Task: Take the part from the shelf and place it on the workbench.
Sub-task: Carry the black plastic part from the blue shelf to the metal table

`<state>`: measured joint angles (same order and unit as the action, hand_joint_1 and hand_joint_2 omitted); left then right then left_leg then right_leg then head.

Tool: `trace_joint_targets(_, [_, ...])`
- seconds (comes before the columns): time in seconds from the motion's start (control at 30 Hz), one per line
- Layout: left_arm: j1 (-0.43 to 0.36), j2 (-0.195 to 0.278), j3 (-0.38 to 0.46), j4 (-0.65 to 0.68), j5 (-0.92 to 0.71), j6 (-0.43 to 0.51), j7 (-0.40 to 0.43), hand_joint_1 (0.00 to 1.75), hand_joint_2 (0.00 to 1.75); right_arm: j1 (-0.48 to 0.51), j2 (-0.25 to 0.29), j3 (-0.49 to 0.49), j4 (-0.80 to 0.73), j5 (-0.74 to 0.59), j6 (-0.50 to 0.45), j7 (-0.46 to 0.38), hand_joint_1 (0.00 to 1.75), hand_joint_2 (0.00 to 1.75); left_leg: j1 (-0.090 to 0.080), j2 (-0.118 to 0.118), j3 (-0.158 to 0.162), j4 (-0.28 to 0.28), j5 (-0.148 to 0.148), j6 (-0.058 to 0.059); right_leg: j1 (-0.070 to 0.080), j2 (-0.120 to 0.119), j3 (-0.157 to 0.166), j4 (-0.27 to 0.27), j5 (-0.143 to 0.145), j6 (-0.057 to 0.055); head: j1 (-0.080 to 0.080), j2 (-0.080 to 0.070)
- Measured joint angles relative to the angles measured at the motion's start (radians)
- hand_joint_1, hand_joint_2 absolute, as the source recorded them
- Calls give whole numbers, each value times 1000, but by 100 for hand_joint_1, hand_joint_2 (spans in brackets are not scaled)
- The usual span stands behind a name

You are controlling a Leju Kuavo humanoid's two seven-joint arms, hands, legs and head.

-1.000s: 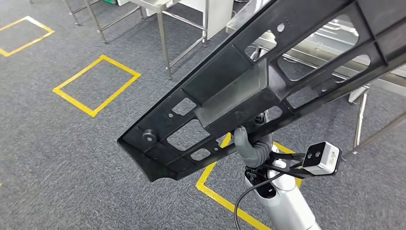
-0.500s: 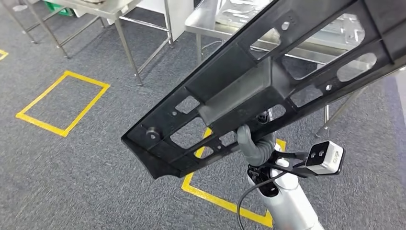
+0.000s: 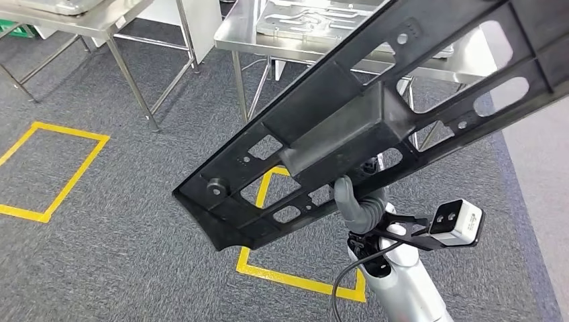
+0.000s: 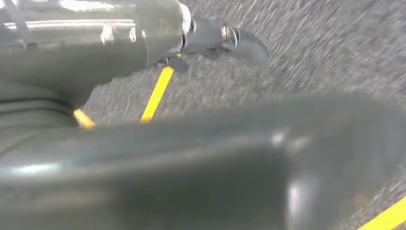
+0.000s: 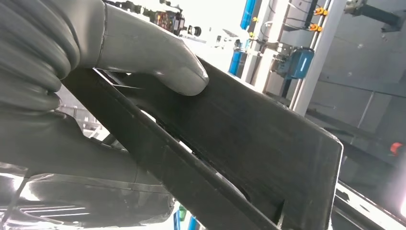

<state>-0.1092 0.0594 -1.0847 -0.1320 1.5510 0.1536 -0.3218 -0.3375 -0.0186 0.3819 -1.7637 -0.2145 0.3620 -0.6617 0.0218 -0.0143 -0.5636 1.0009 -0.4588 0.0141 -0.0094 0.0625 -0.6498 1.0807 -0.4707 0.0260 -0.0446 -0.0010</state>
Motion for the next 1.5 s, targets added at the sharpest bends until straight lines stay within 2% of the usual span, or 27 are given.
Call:
trace_joint_targets(0.07, [4, 1, -4, 0, -1, -4, -5, 0, 0, 5, -1, -3, 0, 2, 0, -4, 175, 175, -3, 22, 0, -1, 0, 5, -1, -43, -59, 126, -64, 5, 0, 0])
trace_joint_targets(0.1, [6, 1, -6, 0, -1, -7, -7, 0, 0, 10, -2, -4, 0, 3, 0, -6, 175, 175, -4, 34, -1, -1, -1, 6, -3, -49, -88, 185, -85, 8, 0, 0])
trace_joint_targets(0.13, [8, 1, -8, 0, -2, -10, -8, 0, 0, 14, -2, -5, 0, 3, 0, -7, 175, 175, -4, 47, -1, 0, -2, 6, -5, -52, -101, 213, -89, 9, 0, 0])
trace_joint_targets(0.17, [8, 1, -10, 0, -3, -12, -9, 0, 0, 18, -3, -6, 0, 4, 0, -7, 175, 175, -4, 60, -1, 0, -3, 5, -5, -56, -95, 204, -75, 10, 0, 0])
trace_joint_targets(0.2, [8, 1, -12, 0, -4, -14, -9, 0, 0, 20, -3, -8, 0, 4, 0, -8, 175, 175, -4, 72, 1, 1, -4, 3, -6, -64, -68, 155, -46, 10, 0, 0])
trace_joint_targets(0.27, [6, 1, -14, 0, -4, -15, -10, 0, 0, 21, -3, -12, -1, 5, 1, -9, 175, 175, -8, 91, 5, 3, -10, -4, 0, -109, 8, 17, 8, 2, 0, 0])
trace_joint_targets(0.33, [5, 1, -16, 0, -5, -16, -11, 0, 0, 21, -3, -13, -2, 6, 1, -10, 175, 175, -13, 109, 12, 5, -17, -15, 7, -137, 46, -56, 24, -10, 0, 0])
trace_joint_targets(0.4, [3, 1, -16, 0, -5, -16, -12, 0, 0, 23, -4, -15, -2, 6, 1, -11, 175, 175, -15, 130, 18, 4, -21, -27, 9, -117, 44, -62, 24, -22, 0, 0])
trace_joint_targets(0.47, [1, 1, -16, 0, -5, -16, -12, 0, 0, 24, -5, -17, -3, 7, 0, -11, 175, 175, -11, 106, 15, 22, -39, -38, 5, -93, 45, -67, 28, -33, 0, 0])
trace_joint_targets(0.53, [2, 1, -16, 0, -4, -16, -13, 0, 0, 24, -6, -18, -4, 10, -4, -12, 175, 175, -6, 52, -23, 110, -94, -45, 0, -76, 46, -70, 32, -44, 0, 0])
trace_joint_targets(0.6, [6, 2, -17, 0, -3, -17, -12, 0, 0, 26, -6, -18, -3, 14, -8, -13, 175, 175, -6, 30, -88, 245, -151, -47, 2, -59, 46, -69, 31, -50, 0, 0])
trace_joint_targets(0.63, [8, 2, -17, 0, -3, -18, -12, 0, 0, 27, -6, -18, -2, 16, -10, -14, 175, 175, -6, 27, -112, 287, -158, -47, 4, -49, 46, -68, 30, -51, 0, 0])
trace_joint_targets(0.67, [10, 2, -17, 0, -3, -20, -13, 0, 0, 28, -6, -19, -2, 17, -10, -15, 175, 175, -6, 25, -119, 293, -146, -45, 5, -41, 47, -67, 29, -51, 0, 0])
trace_joint_targets(0.73, [10, 3, -17, 0, -3, -26, -14, 0, 0, 29, -6, -21, -1, 17, -10, -19, 175, 175, -6, 24, -80, 190, -73, -38, 6, -28, 51, -65, 24, -49, 0, 0])
trace_joint_targets(0.8, [7, 4, -17, 0, -3, -30, -15, 0, 0, 29, -6, -26, -1, 18, -8, -22, 175, 175, -9, 18, -22, 61, -25, -26, 7, -21, 56, -64, 16, -41, 0, 0])
trace_joint_targets(0.87, [4, 5, -17, 0, -4, -31, -16, 0, 0, 30, -6, -31, -2, 19, -7, -24, 175, 175, -15, 15, 0, 9, -28, -13, 7, -18, 60, -64, 14, -28, 0, 0])
trace_joint_targets(0.97, [5, 6, -18, 0, -6, -33, -18, 0, 0, 33, -6, -37, -3, 21, -7, -27, 175, 175, -13, 17, 19, -7, -29, 8, 7, -23, 62, -47, 15, -10, 0, 0])
trace_joint_targets(1.03, [5, 6, -18, 0, -6, -34, -19, 0, 0, 33, -6, -42, -5, 21, -7, -29, 175, 175, -11, 19, 36, -9, -31, 16, 4, -38, 27, 23, -16, -1, 0, 0])
trace_joint_targets(1.13, [8, 7, -19, 0, -6, -34, -20, 0, 0, 40, -6, -45, -5, 21, -6, -32, 175, 175, -11, 21, 57, -9, -50, 17, -1, -50, -94, 201, -77, 9, 0, 0])
trace_joint_targets(1.17, [10, 7, -19, 0, -7, -34, -20, 0, 0, 43, -6, -46, -5, 21, -6, -32, 175, 175, -11, 21, 67, -9, -60, 15, -4, -51, -120, 220, -82, 11, 0, 0])
trace_joint_targets(1.2, [12, 7, -20, 0, -7, -34, -20, 0, 0, 46, -7, -46, -4, 21, -6, -32, 175, 175, -10, 21, 80, -9, -70, 13, -5, -53, -128, 203, -72, 12, 0, 0])
trace_joint_targets(1.23, [13, 7, -21, 0, -7, -34, -20, 0, 0, 47, -7, -46, -4, 21, -6, -32, 175, 175, -10, 22, 96, -9, -83, 11, -7, -57, -121, 152, -44, 13, 0, 0])
trace_joint_targets(1.3, [15, 7, -24, 0, -7, -34, -21, 0, 0, 48, -7, -48, -4, 22, -6, -33, 175, 175, -11, 23, 126, -10, -111, 4, -4, -70, -91, 22, 55, 8, 0, 0])
trace_joint_targets(1.37, [15, 7, -27, 0, -7, -34, -24, 0, 0, 52, -8, -50, -3, 23, -5, -34, 175, 175, -12, 26, 153, -17, -134, -9, 5, -76, -71, -37, 105, -7, 0, 0])
trace_joint_targets(1.43, [12, 7, -29, 0, -7, -35, -27, 0, 0, 52, -9, -53, -4, 23, -4, -35, 175, 175, -11, 29, 169, -5, -127, -24, 9, -67, -49, -41, 83, -25, 0, 0])
trace_joint_targets(1.47, [9, 8, -30, 0, -6, -35, -28, 0, 0, 50, -9, -54, -7, 22, -4, -35, 175, 175, -10, 28, 161, 31, -109, -29, 7, -63, -31, -46, 72, -33, 0, 0])
trace_joint_targets(1.5, [6, 8, -31, 0, -6, -35, -28, 0, 0, 48, -9, -55, -9, 21, -3, -36, 175, 175, -8, 27, 130, 92, -85, -33, 5, -61, -11, -50, 59, -40, 0, 0])
